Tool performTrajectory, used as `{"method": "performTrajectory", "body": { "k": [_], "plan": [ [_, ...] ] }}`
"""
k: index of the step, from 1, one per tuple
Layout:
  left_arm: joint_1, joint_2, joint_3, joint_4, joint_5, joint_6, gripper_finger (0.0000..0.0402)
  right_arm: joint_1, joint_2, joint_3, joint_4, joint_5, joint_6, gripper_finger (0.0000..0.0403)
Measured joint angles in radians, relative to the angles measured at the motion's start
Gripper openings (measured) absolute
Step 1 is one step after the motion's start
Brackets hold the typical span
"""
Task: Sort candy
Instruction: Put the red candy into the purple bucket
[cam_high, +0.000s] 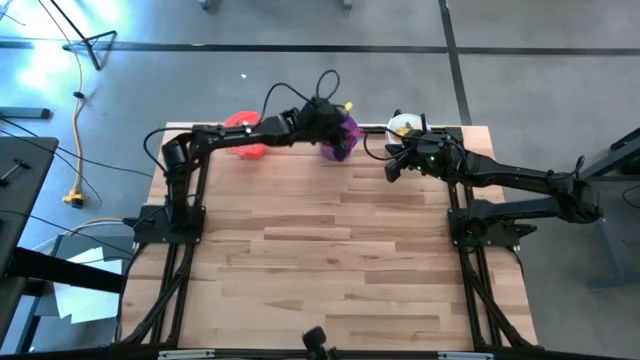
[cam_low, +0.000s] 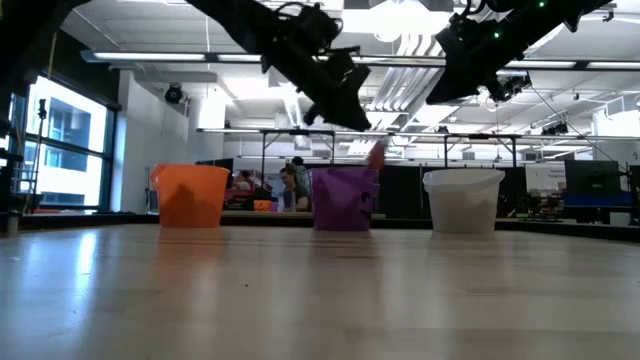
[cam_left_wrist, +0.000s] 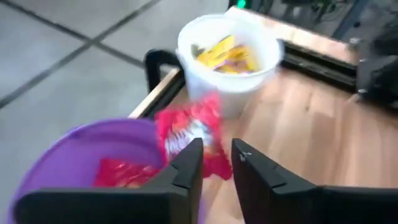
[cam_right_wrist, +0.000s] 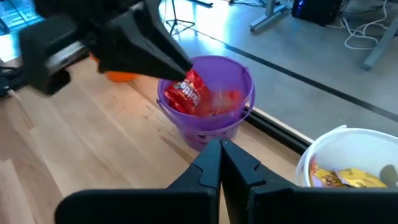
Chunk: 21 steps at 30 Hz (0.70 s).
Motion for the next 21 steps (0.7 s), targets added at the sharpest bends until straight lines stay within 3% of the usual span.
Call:
{"method": "performTrajectory", "body": {
  "k": [7,10,12,16,21],
  "plan": [
    [0.0,-0.003,-0.085,0.046,-0.148,-0.002,0.0047,0.002,0.0,0.0,0.0,-0.012,0.005,0.0],
    [0.033,-0.006,-0.118,0.033,-0.122,-0.007,0.0037,0.002,0.0,0.0,0.0,-0.039,0.016,0.0],
    [0.045,-0.018,-0.132,-0.016,-0.028,-0.008,0.0021,0.002,0.0,0.0,0.0,-0.084,0.03,0.0],
    [-0.038,-0.082,-0.154,-0.05,-0.017,0.017,0.0004,0.003,0.017,0.0,-0.053,-0.247,0.07,0.0001],
    [-0.158,-0.205,-0.35,0.203,-0.057,-0.126,0.0001,0.0,0.11,-0.001,-0.127,-0.246,0.068,0.0031]
  ]
}}
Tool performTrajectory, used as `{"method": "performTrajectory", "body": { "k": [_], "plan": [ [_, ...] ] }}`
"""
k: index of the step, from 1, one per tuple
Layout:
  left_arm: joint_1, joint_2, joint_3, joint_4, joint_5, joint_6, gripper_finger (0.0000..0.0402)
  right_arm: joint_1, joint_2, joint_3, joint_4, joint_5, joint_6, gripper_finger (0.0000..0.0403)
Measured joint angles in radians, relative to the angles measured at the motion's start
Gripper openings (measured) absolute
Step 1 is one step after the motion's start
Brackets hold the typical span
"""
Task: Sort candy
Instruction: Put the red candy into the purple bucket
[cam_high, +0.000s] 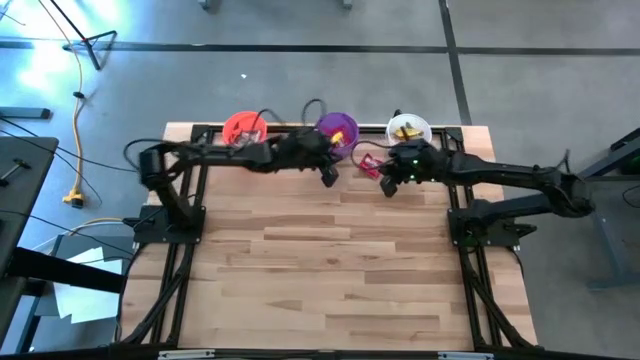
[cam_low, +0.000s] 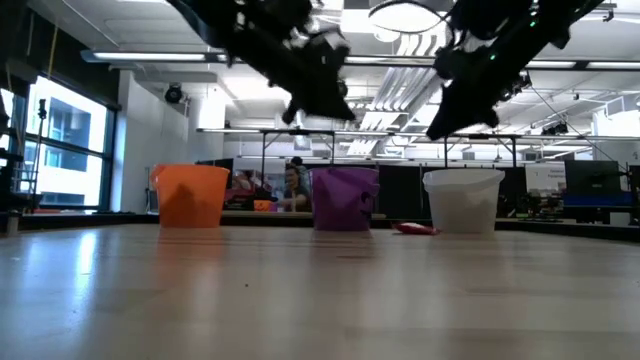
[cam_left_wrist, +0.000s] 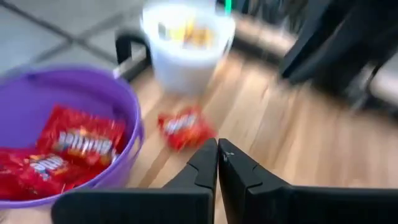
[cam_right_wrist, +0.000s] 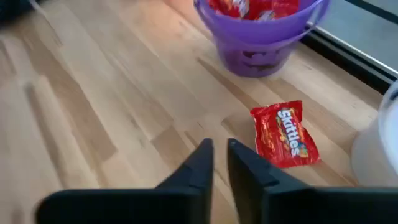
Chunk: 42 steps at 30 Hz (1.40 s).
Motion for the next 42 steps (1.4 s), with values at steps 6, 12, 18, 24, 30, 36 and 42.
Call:
{"method": "performTrajectory", "body": {
  "k": [6,12,18,24,30,36,42],
  "plan": [
    [-0.14,-0.161,-0.21,0.188,-0.106,-0.119,0.0,-0.039,0.215,0.0,0.069,0.008,-0.061,0.0147],
    [-0.232,-0.311,-0.315,0.121,-0.294,-0.162,0.0,-0.149,0.433,0.022,0.135,-0.011,-0.123,0.0244],
    [-0.272,-0.45,-0.484,0.19,-0.342,-0.273,0.0,-0.219,0.575,0.078,0.161,-0.061,-0.159,0.0252],
    [-0.293,-0.538,-0.616,0.218,-0.349,-0.362,0.0,-0.228,0.628,0.092,0.176,-0.088,-0.159,0.0198],
    [-0.293,-0.606,-0.679,0.212,-0.399,-0.396,0.0,-0.229,0.625,0.093,0.182,-0.103,-0.171,0.0079],
    [-0.294,-0.642,-0.679,0.198,-0.412,-0.367,0.0,-0.209,0.552,0.142,0.128,-0.124,-0.181,0.0012],
    [-0.293,-0.651,-0.679,0.178,-0.422,-0.349,0.0,-0.163,0.459,0.256,0.095,-0.153,-0.188,0.0015]
  ]
}}
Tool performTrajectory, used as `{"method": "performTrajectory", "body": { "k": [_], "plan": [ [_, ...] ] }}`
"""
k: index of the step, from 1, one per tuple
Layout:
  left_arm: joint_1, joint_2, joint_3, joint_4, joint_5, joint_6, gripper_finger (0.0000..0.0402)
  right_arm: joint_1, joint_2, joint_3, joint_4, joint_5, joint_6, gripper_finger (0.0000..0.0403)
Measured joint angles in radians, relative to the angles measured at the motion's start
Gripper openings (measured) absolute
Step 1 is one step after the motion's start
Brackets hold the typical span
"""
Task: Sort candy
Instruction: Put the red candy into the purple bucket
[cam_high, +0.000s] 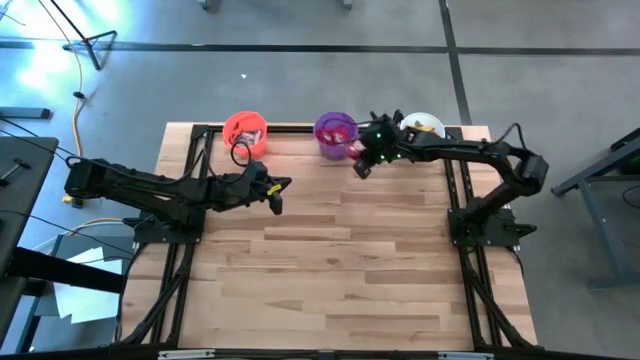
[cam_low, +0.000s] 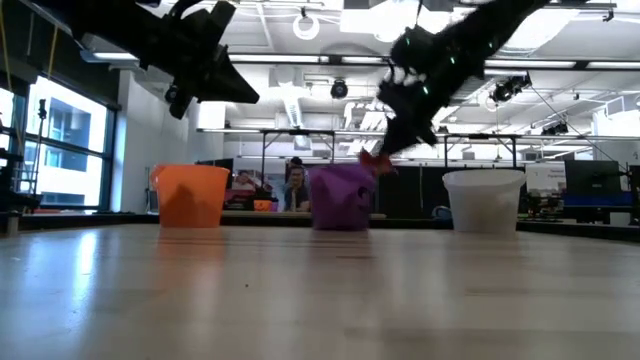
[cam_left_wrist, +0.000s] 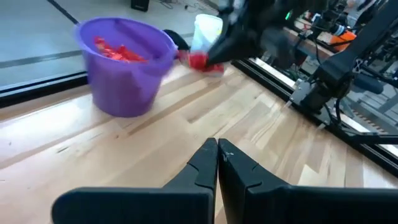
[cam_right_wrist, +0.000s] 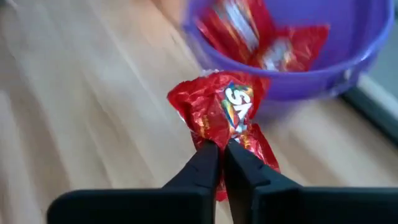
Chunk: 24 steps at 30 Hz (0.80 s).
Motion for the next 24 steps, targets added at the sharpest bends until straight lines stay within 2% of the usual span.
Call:
{"method": "performTrajectory", "body": {
  "k": [4,12,16,21,24],
  "plan": [
    [0.012,0.001,0.0,-0.003,0.008,0.003,0.0,0.021,0.02,0.098,0.02,0.042,-0.068,0.0004],
    [0.05,0.002,0.0,-0.006,0.059,0.029,0.0,-0.028,0.192,0.346,-0.013,0.033,-0.149,0.0004],
    [0.05,0.002,0.0,-0.006,0.059,0.029,0.0,-0.059,0.294,0.409,-0.057,-0.03,-0.163,0.0004],
    [0.052,0.002,0.0,-0.01,0.059,0.044,0.0,-0.079,0.399,0.461,-0.087,-0.032,-0.167,0.0008],
    [0.061,0.003,0.0,-0.023,0.073,0.054,0.0,-0.084,0.431,0.475,-0.091,-0.031,-0.168,0.003]
  ]
}}
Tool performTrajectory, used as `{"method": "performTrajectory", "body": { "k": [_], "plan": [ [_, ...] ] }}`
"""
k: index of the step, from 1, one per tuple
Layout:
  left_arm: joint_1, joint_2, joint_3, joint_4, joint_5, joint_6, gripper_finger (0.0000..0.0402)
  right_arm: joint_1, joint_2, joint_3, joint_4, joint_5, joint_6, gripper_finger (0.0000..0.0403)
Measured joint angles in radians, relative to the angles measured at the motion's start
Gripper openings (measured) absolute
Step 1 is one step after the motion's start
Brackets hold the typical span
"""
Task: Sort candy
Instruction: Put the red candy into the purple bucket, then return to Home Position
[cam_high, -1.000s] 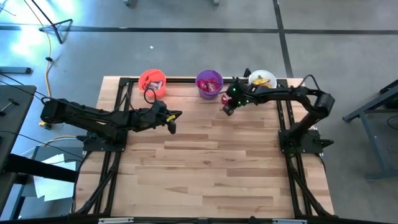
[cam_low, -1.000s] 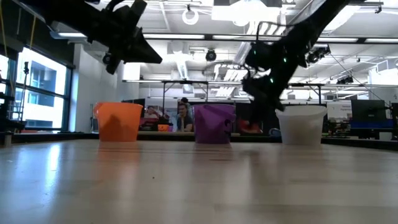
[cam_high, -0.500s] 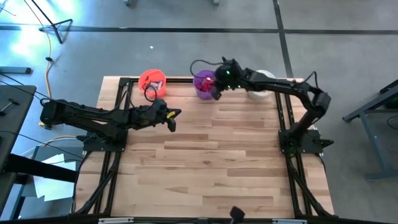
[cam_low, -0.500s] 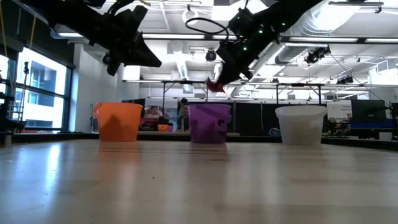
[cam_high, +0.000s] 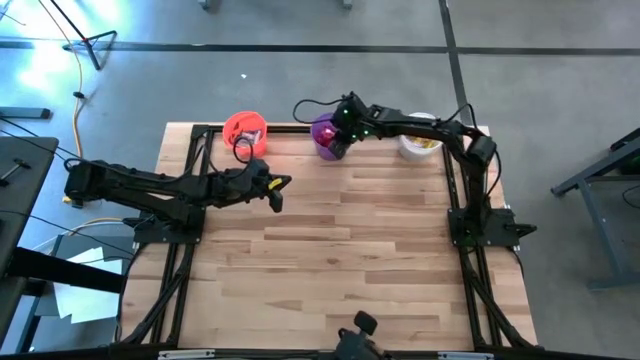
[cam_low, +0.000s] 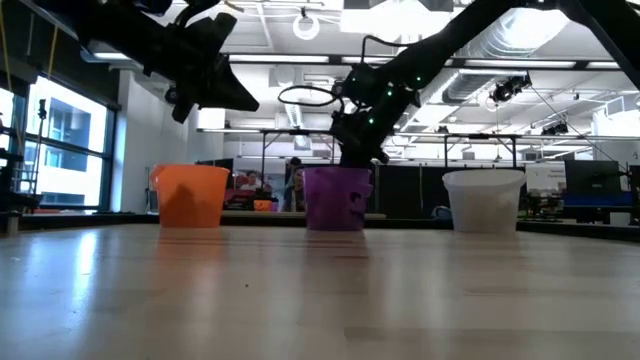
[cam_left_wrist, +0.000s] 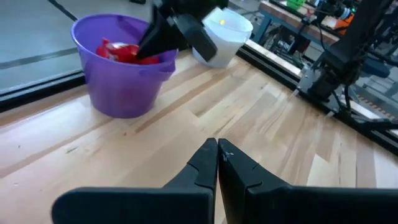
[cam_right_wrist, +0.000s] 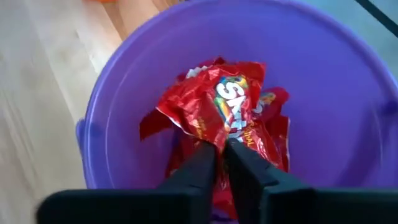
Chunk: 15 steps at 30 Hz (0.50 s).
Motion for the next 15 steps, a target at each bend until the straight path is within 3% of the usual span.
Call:
{"method": "performTrajectory", "body": {
  "k": [6,10,13,15],
  "plan": [
    [0.031,0.0,0.0,-0.006,0.069,0.033,0.0,-0.002,0.006,0.031,0.002,0.002,0.019,0.014],
    [0.063,0.0,0.0,-0.005,0.131,0.063,0.0,-0.007,0.007,0.098,-0.084,-0.027,0.002,0.0208],
    [0.085,0.0,0.0,-0.004,0.195,0.094,0.0,-0.006,-0.002,0.142,-0.159,-0.022,-0.051,0.0215],
    [0.095,-0.004,0.0,-0.004,0.232,0.116,0.0,0.002,-0.027,0.144,-0.163,-0.004,-0.08,0.0193]
  ]
}}
